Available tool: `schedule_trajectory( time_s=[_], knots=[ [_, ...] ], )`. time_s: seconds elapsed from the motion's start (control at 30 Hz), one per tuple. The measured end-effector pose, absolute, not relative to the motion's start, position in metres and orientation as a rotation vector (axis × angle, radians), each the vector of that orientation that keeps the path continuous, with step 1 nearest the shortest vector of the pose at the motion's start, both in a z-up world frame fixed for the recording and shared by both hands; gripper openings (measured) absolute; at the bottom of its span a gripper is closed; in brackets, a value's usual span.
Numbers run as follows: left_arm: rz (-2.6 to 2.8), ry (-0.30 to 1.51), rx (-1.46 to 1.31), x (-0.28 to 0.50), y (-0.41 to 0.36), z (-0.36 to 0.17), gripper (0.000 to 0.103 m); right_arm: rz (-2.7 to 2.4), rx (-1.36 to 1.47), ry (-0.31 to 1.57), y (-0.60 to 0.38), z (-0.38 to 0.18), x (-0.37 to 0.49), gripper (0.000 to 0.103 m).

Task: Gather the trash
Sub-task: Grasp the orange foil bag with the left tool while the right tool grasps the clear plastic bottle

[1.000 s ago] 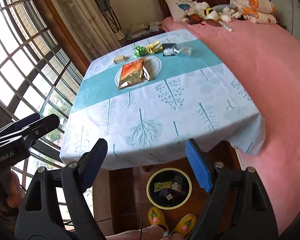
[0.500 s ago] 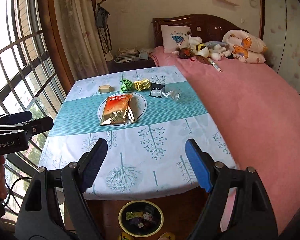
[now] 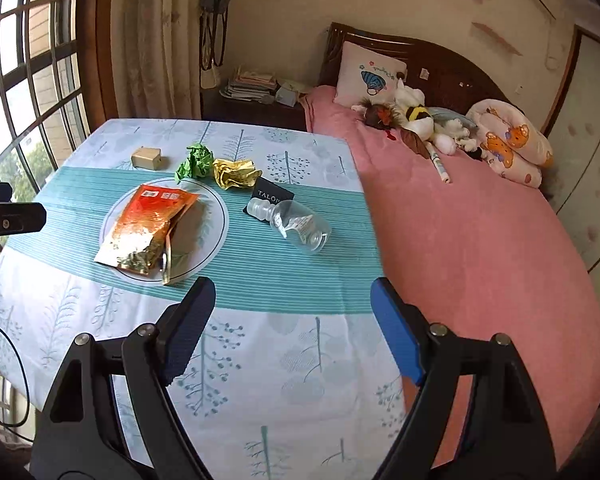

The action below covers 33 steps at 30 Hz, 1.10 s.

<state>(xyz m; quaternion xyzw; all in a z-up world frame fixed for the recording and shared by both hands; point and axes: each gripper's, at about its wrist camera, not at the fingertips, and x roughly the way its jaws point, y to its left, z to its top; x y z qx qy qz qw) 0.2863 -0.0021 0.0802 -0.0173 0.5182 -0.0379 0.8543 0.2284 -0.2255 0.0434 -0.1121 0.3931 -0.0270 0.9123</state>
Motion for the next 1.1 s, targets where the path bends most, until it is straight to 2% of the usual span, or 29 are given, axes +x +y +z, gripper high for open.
schedule_trajectory(
  time_s=[0.3, 0.63, 0.73, 0.77, 0.83, 0.9, 1.1],
  knots=[
    [0.065, 1.231, -0.048, 0.372, -0.051, 0.0, 0.087, 0.088, -0.528, 0.863, -0.244, -0.048, 0.351, 0.078],
    [0.199, 1.321, -0.031, 0.42, -0.058, -0.061, 0.086, 0.166, -0.719, 0.85, -0.229, -0.128, 0.413, 0.077],
    [0.221, 1.34, -0.029, 0.428, -0.057, -0.072, 0.086, 0.185, -0.742, 0.852, -0.228, -0.14, 0.425, 0.07],
    [0.225, 1.345, -0.028, 0.431, -0.057, -0.076, 0.086, 0.189, -0.742, 0.861, -0.23, -0.145, 0.43, 0.063],
    [0.235, 1.353, -0.025, 0.436, -0.058, -0.082, 0.086, 0.203, -0.718, 0.866, -0.234, -0.148, 0.438, 0.056],
    [0.242, 1.361, -0.027, 0.437, -0.055, -0.086, 0.086, 0.208, -0.702, 0.887, -0.239, -0.15, 0.448, 0.042],
    [0.268, 1.383, -0.063, 0.44, -0.04, -0.092, 0.086, 0.236, -0.539, 0.963, -0.268, -0.138, 0.476, 0.04]
  ],
)
